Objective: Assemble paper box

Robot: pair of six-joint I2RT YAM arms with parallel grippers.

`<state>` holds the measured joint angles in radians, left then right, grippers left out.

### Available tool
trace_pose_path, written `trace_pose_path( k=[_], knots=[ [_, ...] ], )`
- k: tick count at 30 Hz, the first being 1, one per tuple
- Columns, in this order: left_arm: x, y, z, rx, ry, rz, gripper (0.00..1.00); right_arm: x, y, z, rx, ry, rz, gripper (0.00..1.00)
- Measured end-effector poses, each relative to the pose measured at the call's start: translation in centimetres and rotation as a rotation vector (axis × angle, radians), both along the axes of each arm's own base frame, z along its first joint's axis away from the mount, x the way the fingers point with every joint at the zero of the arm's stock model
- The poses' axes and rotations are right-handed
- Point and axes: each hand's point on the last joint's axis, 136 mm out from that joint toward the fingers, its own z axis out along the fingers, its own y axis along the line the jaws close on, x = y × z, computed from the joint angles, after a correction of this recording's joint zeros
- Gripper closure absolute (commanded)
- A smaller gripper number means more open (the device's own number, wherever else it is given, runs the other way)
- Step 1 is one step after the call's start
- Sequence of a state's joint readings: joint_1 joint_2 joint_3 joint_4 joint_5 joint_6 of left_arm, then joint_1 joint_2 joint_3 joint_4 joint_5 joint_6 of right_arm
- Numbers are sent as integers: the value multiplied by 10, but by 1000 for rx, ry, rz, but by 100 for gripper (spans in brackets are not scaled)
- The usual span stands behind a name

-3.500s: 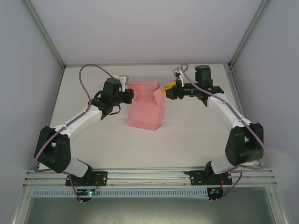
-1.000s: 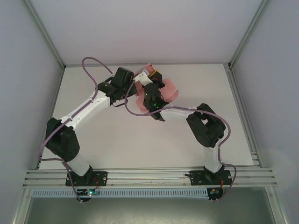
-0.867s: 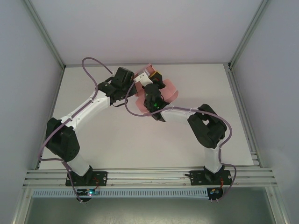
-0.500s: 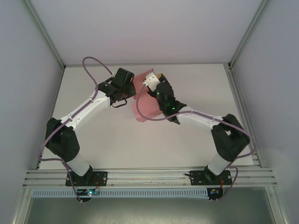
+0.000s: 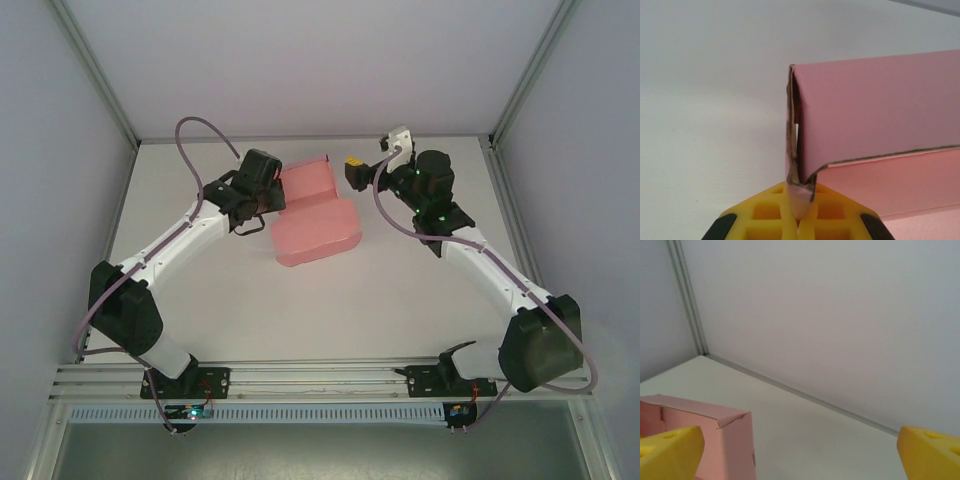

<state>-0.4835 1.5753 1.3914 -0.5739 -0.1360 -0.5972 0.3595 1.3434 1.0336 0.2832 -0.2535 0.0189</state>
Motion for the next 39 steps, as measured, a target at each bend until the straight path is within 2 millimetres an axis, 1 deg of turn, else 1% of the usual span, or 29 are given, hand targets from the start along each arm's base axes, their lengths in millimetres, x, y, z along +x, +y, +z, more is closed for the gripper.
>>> trace_pose_path(
  k=[5,9,11,12,14,16,19,22,24,25,26,28,31,34,39],
  knots=[
    [1,-1,2,-3,-4,0,100,-2,27,-29,-36,96,49,3],
    [2,-2,8,-12,-13,-2,100,9,44,-51,-114,140,36,12],
    [3,-3,13,-20,-20,-2,100,18,51,-57,-157,150,25,20],
    [4,-4,15,-24,-24,-2,100,23,54,-59,-170,154,16,26],
    [4,-5,16,-29,-25,-3,100,32,56,-65,-204,161,-7,40],
    [3,-5,15,-32,-18,-7,100,40,53,-73,-233,170,-45,54],
    [1,-7,14,-35,-11,-13,100,49,46,-82,-266,178,-99,62],
    [0,-9,12,-34,3,-19,100,51,45,-88,-296,178,-120,78],
    [1,-13,12,-36,7,-22,100,51,45,-88,-309,172,-134,87],
    [2,-14,11,-38,12,-20,100,51,45,-88,-319,168,-148,89],
    [3,-15,11,-41,16,-16,100,53,44,-88,-328,167,-165,94],
    [5,-17,12,-47,28,-1,100,57,43,-88,-350,162,-212,97],
    [9,-14,11,-44,51,51,100,60,43,-87,-397,135,-297,100],
    [11,-10,4,-39,71,122,100,59,45,-86,-450,93,-383,100],
    [11,-1,-9,-23,96,265,100,51,51,-88,-468,59,-435,97]
  ],
)
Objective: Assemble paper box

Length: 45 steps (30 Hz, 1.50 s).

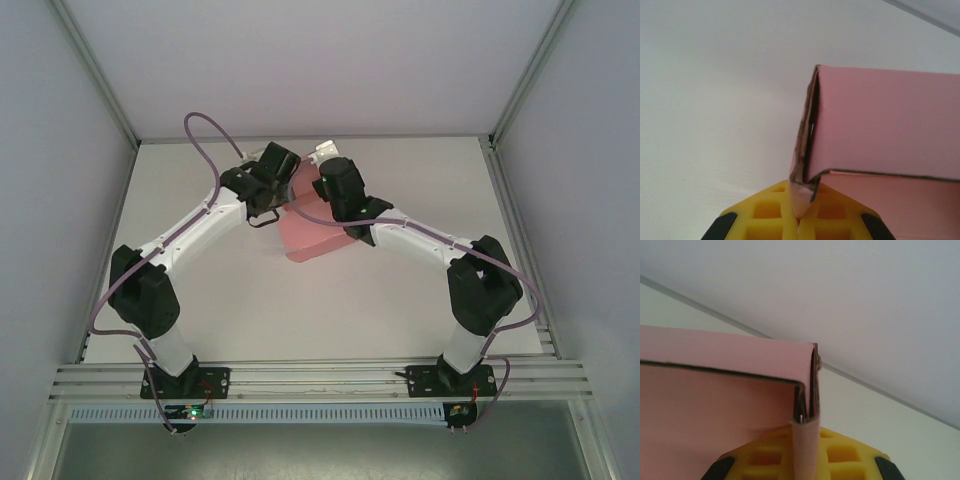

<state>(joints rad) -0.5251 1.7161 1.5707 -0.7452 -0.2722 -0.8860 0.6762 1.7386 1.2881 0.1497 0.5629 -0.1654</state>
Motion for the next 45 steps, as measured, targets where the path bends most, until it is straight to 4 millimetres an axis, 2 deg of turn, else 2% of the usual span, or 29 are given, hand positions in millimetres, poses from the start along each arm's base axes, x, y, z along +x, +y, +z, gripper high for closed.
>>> trace_pose_path(
  k=[2,5,6,10,11,12,15,17,20,22,25,28,33,36,40,43,44,45],
  knots=[
    [-1,-1,-1,-6,0,20,100,0,-2,-3,2,-12,-13,97],
    [-2,-2,-5,-6,4,18,100,-1,0,-9,13,-19,-3,86],
    [-2,-2,-7,2,6,4,100,-2,3,-13,20,-13,23,79],
    [0,8,-17,75,10,-41,100,-11,9,-33,54,63,217,32],
    [2,11,-19,91,3,-55,100,-14,12,-34,89,84,284,6],
    [6,13,-19,110,-8,-80,100,-17,17,-31,148,102,363,2],
    [22,13,-7,184,-89,-177,100,-27,29,-2,388,98,566,2],
    [32,12,4,254,-157,-264,100,-34,27,26,568,78,672,2],
    [38,11,14,388,-230,-457,100,-36,6,61,803,69,757,2],
    [42,16,18,510,-262,-592,100,-33,-14,74,907,89,767,2],
    [45,24,17,706,-270,-801,100,-28,-48,78,999,122,725,2],
    [41,23,16,872,-265,-1035,100,-28,-83,71,1017,146,588,2],
    [38,7,25,1189,-309,-1399,100,-38,-132,71,813,93,237,2],
    [35,-12,9,1410,-287,-1643,100,-57,-163,77,703,52,87,2],
    [30,-44,-43,1612,-236,-1989,100,-83,-198,68,604,36,-69,2],
    [17,-68,-82,1651,-237,-2231,100,-97,-210,53,552,75,-143,2],
    [11,-76,-90,1655,-258,-2298,95,-100,-213,49,538,89,-160,2],
    [6,-84,-97,1657,-286,-2364,86,-102,-215,45,525,103,-173,2]
  ],
)
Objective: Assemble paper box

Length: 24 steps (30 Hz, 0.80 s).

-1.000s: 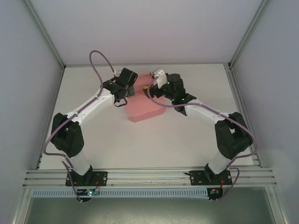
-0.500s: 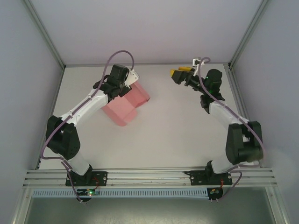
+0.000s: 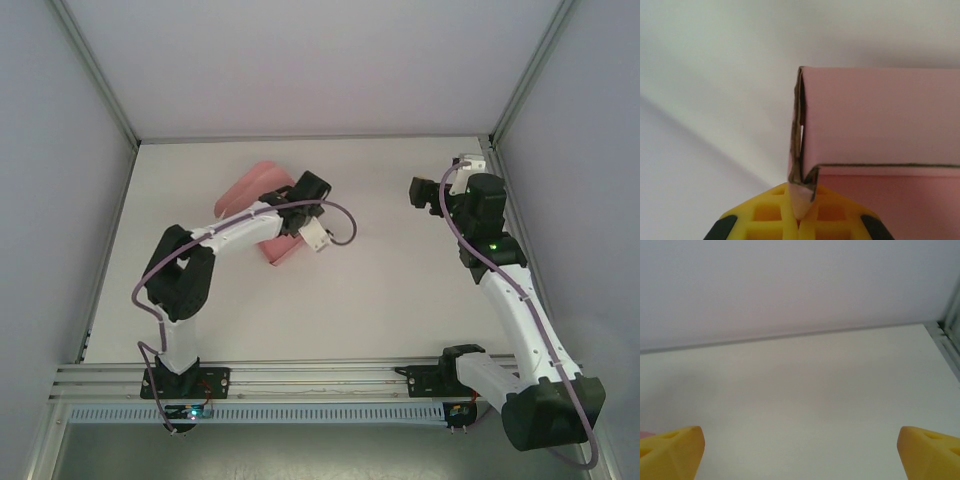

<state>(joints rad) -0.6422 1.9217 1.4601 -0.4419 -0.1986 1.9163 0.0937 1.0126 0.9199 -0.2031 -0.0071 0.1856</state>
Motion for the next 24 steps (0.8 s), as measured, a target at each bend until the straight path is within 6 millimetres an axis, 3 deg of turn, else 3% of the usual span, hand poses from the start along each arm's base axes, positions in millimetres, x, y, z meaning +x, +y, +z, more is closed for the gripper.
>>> trace_pose_path(
  k=[4,9,13,15,16,17,19,21,24],
  knots=[
    [-24,-34,-6,-1,35,-174,80,-7,-5,-15,-26,66,-16,2],
    [-59,-75,-7,-15,54,-335,41,-9,-5,-21,-36,89,-12,2],
    [-77,-89,-11,-20,67,-380,30,-11,-5,-28,-43,79,-8,2],
    [-81,-93,-8,-58,90,-345,22,-12,-4,-32,-44,74,-1,2],
    [-83,-94,-3,-84,108,-314,13,-11,-3,-32,-43,69,5,2],
    [-84,-96,6,-121,136,-268,0,-10,0,-31,-40,58,23,2],
    [-80,-105,34,-229,171,-179,0,-7,8,-27,-38,25,70,2],
    [-73,-113,78,-390,182,-75,0,-4,17,-26,-29,-2,119,2],
    [-52,-97,145,-665,166,153,0,6,25,-34,-16,10,156,2]
  ],
)
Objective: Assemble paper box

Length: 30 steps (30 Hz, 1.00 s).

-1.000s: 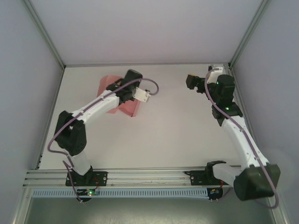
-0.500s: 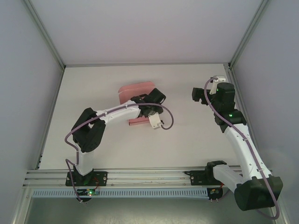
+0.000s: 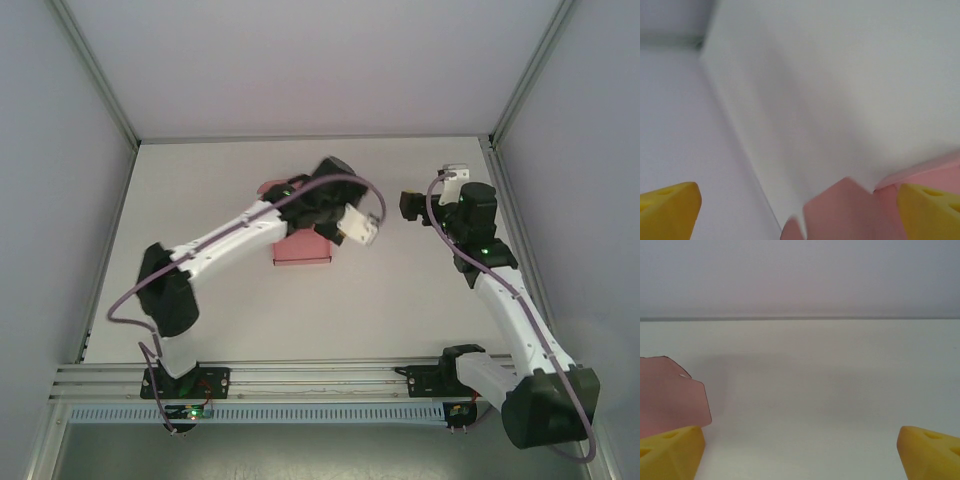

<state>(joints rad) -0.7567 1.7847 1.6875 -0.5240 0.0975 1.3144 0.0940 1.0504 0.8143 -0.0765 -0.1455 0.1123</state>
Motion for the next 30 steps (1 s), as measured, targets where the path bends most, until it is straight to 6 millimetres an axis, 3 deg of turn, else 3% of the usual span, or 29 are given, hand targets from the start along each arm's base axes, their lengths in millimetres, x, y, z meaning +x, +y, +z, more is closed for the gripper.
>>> trace_pose_path(
  k=[2,4,7,10,14,19,23,26,27,30],
  knots=[
    [25,27,40,-194,44,206,0,9,5,-10,-6,46,11,2],
    [53,65,66,-375,107,422,0,20,15,-16,-50,96,21,2],
    [91,142,78,-627,225,772,0,42,46,-15,-216,157,56,2],
    [101,213,48,-774,373,1039,0,65,83,-14,-363,183,119,2],
    [91,259,-14,-842,600,1240,0,74,115,-46,-449,250,246,2],
    [65,289,-76,-847,823,1355,0,81,145,-86,-442,339,418,2],
    [61,276,-87,-815,912,1300,0,90,169,-98,-415,366,535,2],
    [67,265,-92,-802,976,1247,4,99,185,-102,-388,379,599,11],
    [70,261,-93,-801,999,1224,9,102,189,-104,-378,386,619,18],
    [81,252,-95,-781,1042,1179,24,111,198,-105,-351,402,658,24]
  ],
)
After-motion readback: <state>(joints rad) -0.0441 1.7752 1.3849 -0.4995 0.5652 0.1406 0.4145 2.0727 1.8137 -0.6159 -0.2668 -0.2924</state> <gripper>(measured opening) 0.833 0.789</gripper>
